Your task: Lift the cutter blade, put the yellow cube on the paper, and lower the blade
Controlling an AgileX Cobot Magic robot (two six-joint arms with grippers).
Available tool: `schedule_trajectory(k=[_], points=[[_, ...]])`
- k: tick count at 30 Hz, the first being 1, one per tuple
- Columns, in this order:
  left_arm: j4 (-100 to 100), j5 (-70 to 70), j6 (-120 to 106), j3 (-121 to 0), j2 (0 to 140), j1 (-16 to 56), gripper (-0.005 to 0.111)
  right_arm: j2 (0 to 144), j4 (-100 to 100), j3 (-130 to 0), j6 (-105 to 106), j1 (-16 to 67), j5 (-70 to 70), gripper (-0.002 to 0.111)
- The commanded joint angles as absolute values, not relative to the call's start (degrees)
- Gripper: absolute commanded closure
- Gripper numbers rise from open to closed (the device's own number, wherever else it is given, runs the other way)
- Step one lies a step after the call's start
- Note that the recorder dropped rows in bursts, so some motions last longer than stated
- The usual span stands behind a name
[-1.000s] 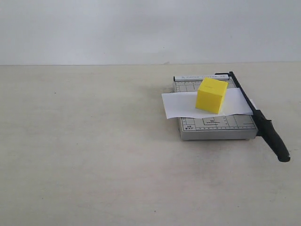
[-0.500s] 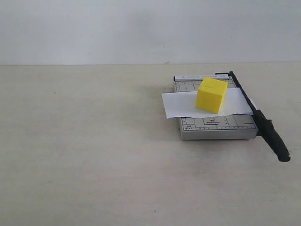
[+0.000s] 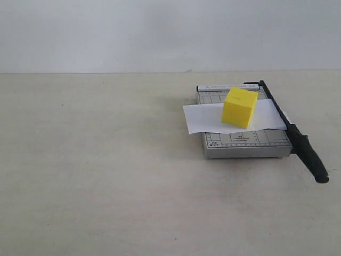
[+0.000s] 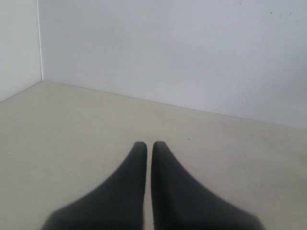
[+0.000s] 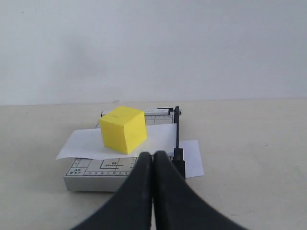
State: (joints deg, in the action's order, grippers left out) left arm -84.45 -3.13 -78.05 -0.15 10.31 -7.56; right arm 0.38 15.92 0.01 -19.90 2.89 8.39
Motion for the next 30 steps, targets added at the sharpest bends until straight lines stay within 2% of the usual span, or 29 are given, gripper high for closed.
schedule_trajectory(k=[1, 3, 9, 30], points=[[-84.4, -3.3, -77.6, 0.0, 10.1, -7.4, 0.102, 0.0, -5.7, 0.0, 2.1, 2.7, 12.2, 0.108], [-84.4, -3.1, -77.6, 0.0, 10.1, -7.4, 0.102, 0.0, -13.6, 0.0, 12.8, 1.9, 15.6, 0.108], [-84.4, -3.1, -77.6, 0.0, 10.1, -7.4, 0.102, 0.0, -8.2, 0.0, 7.7, -3.4, 18.2, 0.108], [-84.4, -3.3, -77.6, 0.0, 10.1, -7.4, 0.102, 0.0, -9.8, 0.0, 7.4, -3.4, 18.7, 0.108]])
